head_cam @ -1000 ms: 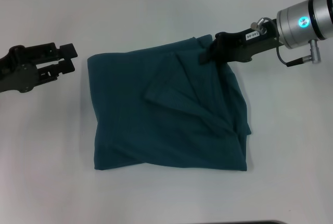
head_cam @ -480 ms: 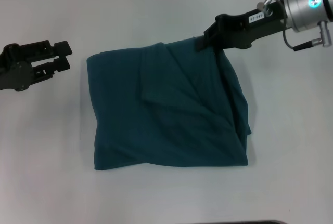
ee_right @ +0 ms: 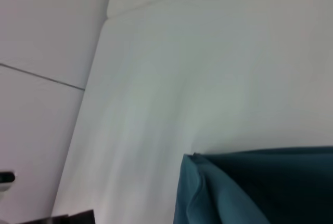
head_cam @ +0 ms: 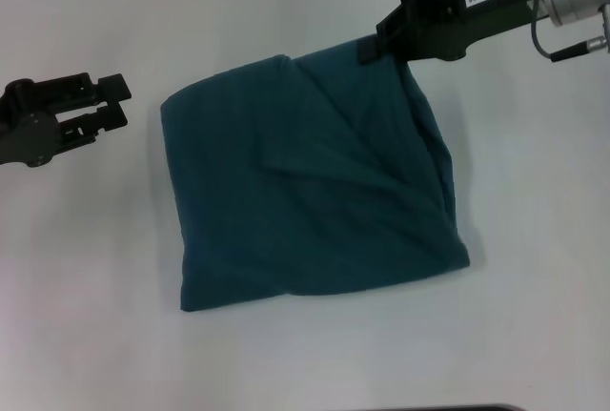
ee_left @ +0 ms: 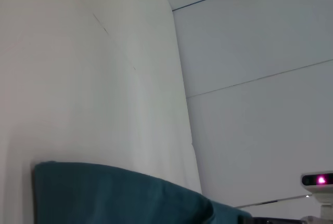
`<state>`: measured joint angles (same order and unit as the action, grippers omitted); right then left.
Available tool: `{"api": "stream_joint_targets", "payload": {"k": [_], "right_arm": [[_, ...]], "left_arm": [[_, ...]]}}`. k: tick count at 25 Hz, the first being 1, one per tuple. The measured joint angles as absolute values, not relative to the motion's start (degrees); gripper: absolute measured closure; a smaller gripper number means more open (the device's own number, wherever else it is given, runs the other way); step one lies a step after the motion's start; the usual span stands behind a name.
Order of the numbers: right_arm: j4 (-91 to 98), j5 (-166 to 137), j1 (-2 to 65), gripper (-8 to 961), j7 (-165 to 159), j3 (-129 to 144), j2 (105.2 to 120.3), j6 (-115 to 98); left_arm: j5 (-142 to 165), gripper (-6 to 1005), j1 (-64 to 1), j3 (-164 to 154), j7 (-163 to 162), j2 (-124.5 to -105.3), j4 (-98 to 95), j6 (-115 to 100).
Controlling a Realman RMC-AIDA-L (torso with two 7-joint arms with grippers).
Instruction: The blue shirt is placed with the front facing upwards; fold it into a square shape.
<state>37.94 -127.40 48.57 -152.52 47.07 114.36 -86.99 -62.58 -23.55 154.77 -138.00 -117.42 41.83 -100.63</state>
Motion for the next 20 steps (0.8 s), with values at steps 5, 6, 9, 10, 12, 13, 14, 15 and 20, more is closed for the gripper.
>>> {"api": "stream_joint_targets", "payload": {"k": [5,6,9,10,12,13,14,15,20], "right_arm": [[37.97,-127.41,48.69,910,-152.23,47.14,114.21,-84.66],[37.81,-127.51,48.71,910,-152.07,47.32,114.23,-83.94],[37.33,-127.83,48.81,909,-151.79,48.6,114.49,-81.6],[37.33,-127.83,48.81,909,-151.79,48.6,114.49,-81.6],[37.14,-127.84,48.79,908,-151.79,49.35,114.58,-80.55],[37.0,-127.85,48.78,908,-151.78,49.71,114.6,-80.17],[36.78,-127.88,48.78,907,-151.78,50.04,114.64,-79.9],[36.52,-127.89,48.78,907,-151.77,50.23,114.65,-79.62],[34.92,-129.61,48.78,906,-151.75,51.12,114.53,-77.25]], "left_arm": [[-62.58,491,-23.53,154.78,-138.07,-117.42,41.83,-100.64],[-62.58,491,-23.55,154.78,-138.09,-117.42,41.83,-100.64],[-62.58,491,-23.59,154.78,-138.15,-117.42,41.83,-100.59],[-62.58,491,-23.59,154.78,-138.15,-117.42,41.83,-100.51],[-62.58,491,-23.57,154.78,-138.16,-117.42,41.83,-100.32],[-62.58,491,-23.54,154.77,-138.16,-117.45,41.83,-100.24],[-62.58,491,-23.53,154.77,-138.19,-117.46,41.83,-100.2],[-62.58,491,-23.53,154.77,-138.19,-117.46,41.83,-100.2],[-62.58,490,-23.4,154.77,-138.24,-117.57,41.83,-100.18]]}}
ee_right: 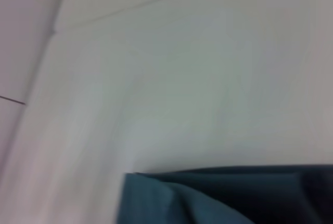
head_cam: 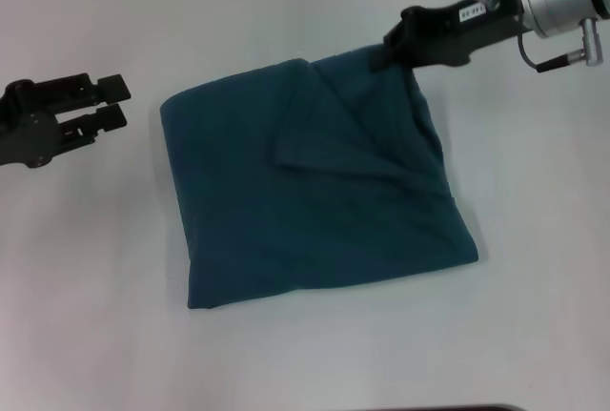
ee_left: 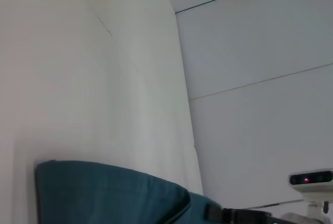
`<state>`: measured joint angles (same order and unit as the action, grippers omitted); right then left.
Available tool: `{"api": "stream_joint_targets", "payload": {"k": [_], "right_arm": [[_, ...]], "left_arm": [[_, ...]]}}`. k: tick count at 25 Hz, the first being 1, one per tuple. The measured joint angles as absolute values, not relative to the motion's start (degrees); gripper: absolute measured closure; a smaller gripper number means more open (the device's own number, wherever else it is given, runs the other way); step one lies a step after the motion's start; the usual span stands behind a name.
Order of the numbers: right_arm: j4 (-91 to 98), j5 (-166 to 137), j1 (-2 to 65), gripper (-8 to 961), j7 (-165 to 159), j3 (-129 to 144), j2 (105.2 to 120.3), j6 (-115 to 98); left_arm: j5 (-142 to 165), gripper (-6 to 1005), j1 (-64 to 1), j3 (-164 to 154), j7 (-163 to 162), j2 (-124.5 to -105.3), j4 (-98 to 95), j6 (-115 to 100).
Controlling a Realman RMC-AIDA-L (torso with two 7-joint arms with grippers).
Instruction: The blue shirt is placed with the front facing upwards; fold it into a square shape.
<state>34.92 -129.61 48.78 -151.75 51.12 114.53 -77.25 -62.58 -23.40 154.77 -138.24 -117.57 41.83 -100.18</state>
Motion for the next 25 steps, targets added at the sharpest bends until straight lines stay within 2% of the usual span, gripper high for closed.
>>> {"api": "stream_joint_targets", "payload": {"k": [7,13,17,19,23,25], "right_arm": [[33.7,-133.91,49.64,904,-151.66,51.54,114.05,-73.34],[34.2,-133.95,49.17,694,-150.91,51.25,111.59,-70.07],[34.56,-133.56,48.65,504,-150.57,50.88,110.07,-70.32],[34.66,-132.59,48.37,432,-149.71,50.38,109.9,-72.52],[34.38,-130.0,48.18,332,-148.64,49.87,110.49,-78.42],[34.26,-128.37,48.15,334,-148.28,49.82,110.92,-81.33]], "left_arm": [[-62.58,490,-23.37,154.78,-138.11,-117.52,40.74,-100.15],[-62.58,491,-23.3,154.77,-138.06,-117.44,40.5,-100.1],[-62.58,491,-23.29,155.13,-138.04,-117.34,40.55,-100.1],[-62.58,490,-23.31,155.45,-138.03,-117.33,40.61,-100.07],[-62.58,490,-23.3,156.93,-138.04,-117.14,40.69,-100.01],[-62.58,490,-23.13,157.85,-138.22,-116.98,40.83,-100.01]]}}
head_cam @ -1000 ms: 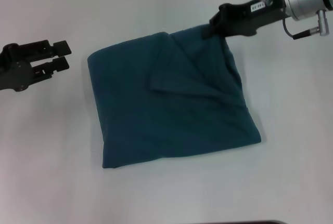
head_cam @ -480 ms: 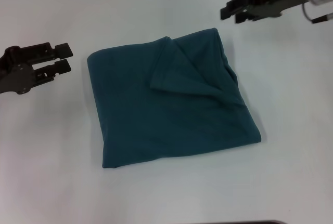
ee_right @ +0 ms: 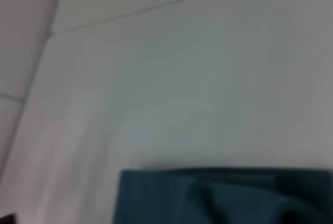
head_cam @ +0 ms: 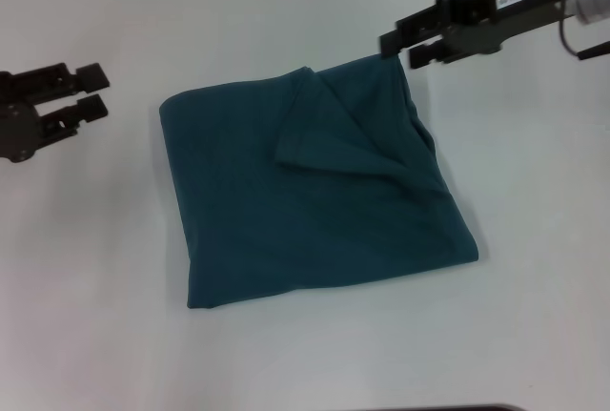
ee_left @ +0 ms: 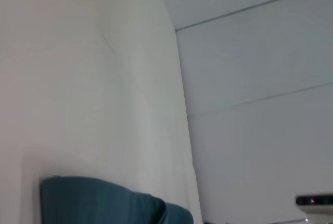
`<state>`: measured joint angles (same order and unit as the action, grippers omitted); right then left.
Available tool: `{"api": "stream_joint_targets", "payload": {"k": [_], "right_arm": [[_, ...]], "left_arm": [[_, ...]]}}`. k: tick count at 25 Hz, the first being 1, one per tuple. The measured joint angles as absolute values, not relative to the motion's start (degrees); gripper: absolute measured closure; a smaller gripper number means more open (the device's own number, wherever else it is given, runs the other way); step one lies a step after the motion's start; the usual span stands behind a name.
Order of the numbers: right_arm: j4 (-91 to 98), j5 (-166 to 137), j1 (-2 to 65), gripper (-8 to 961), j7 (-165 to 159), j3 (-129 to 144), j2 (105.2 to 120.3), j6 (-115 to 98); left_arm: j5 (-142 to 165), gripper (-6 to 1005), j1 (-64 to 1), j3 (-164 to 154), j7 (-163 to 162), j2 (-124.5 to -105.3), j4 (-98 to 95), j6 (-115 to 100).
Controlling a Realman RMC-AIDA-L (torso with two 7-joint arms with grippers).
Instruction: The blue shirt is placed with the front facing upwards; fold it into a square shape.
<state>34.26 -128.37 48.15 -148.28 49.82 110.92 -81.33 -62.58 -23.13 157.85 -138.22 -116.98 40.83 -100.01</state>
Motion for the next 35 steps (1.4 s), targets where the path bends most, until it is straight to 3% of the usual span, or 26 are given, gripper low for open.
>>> {"api": "stream_joint_targets", "payload": {"k": [10,14,19,23,31,35], "right_arm": [[32.1,-124.91,48.09,340,-146.0,50.26,115.35,-78.61],[28.43,-126.39,48.71,341,-145.26,51.34,116.24,-71.76],[28.58,-128.92,49.19,342,-145.88,52.29,116.37,-67.09],[29.7,-127.74,49.24,343,-145.98,51.86,115.58,-67.89],[36.51,-125.56,48.86,346,-147.8,50.2,113.79,-87.42],[35.95,-126.07,49.46,347,-147.59,51.7,114.25,-92.4]], "left_arm": [[-62.59,490,-22.73,159.76,-138.46,-116.78,40.65,-100.02],[-62.6,490,-22.74,159.78,-138.4,-116.85,40.56,-100.02],[-62.63,490,-22.82,159.79,-138.36,-116.83,40.53,-100.08],[-62.66,490,-22.85,159.79,-138.3,-116.87,40.51,-100.24],[-62.67,491,-22.89,159.87,-138.45,-116.81,40.75,-100.59],[-62.67,491,-22.79,160.48,-138.47,-116.69,40.8,-100.69]]}}
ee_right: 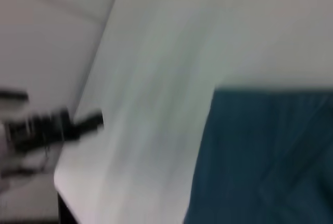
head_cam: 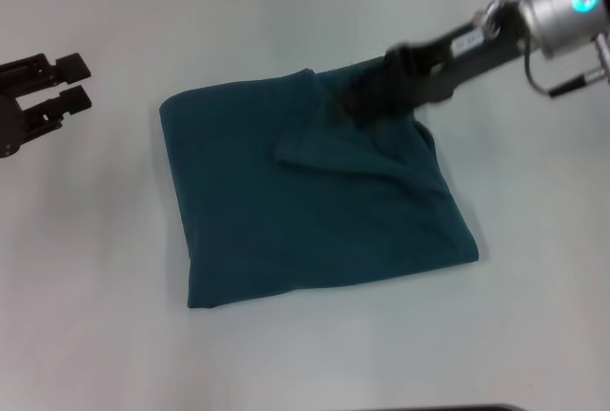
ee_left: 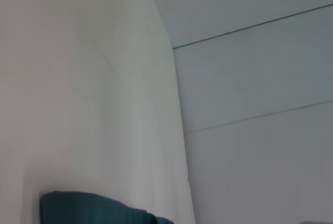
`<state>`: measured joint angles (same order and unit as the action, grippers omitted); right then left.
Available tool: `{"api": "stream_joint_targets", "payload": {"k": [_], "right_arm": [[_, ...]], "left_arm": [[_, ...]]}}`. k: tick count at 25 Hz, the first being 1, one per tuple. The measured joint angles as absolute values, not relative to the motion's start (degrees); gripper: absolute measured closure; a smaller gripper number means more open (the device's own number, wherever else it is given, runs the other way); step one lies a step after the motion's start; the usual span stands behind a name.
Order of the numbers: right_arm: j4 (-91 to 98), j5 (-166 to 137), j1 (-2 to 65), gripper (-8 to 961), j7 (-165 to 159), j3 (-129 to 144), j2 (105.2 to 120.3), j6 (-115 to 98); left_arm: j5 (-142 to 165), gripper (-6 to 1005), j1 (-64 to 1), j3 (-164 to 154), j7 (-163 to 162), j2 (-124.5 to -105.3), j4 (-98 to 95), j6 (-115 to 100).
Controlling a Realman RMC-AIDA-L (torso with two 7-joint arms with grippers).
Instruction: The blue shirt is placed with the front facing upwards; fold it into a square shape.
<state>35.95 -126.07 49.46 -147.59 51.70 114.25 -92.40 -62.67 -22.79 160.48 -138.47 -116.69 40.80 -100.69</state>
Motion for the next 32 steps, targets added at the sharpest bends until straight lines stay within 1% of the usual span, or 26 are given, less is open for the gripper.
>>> {"api": "stream_joint_targets", "payload": {"k": [3,9,13,15,26,32], "right_arm": [[36.04,-127.47,49.61,348,-147.45,55.01,115.23,-93.36],[39.25,-130.11,50.21,350,-144.9,60.36,116.72,-89.32],[43.8,-131.34,50.28,351,-139.58,62.74,118.81,-87.52],[45.17,-132.03,50.46,352,-138.12,64.65,119.46,-86.28],[45.91,-131.62,51.86,356,-136.02,78.66,120.23,-74.79],[45.83,-128.62,51.87,358,-135.6,85.25,120.32,-71.26]], "left_arm": [[-62.67,491,-22.87,160.81,-138.48,-116.67,40.75,-100.73],[-62.66,491,-23.31,160.54,-138.51,-116.68,40.55,-100.73],[-62.67,491,-23.31,160.62,-138.52,-116.79,40.52,-100.76],[-62.66,491,-23.3,160.65,-138.52,-116.81,40.52,-100.8],[-62.66,490,-23.07,160.84,-138.2,-116.81,40.51,-100.5],[-62.66,490,-22.79,160.84,-138.13,-116.81,40.42,-100.32]]}}
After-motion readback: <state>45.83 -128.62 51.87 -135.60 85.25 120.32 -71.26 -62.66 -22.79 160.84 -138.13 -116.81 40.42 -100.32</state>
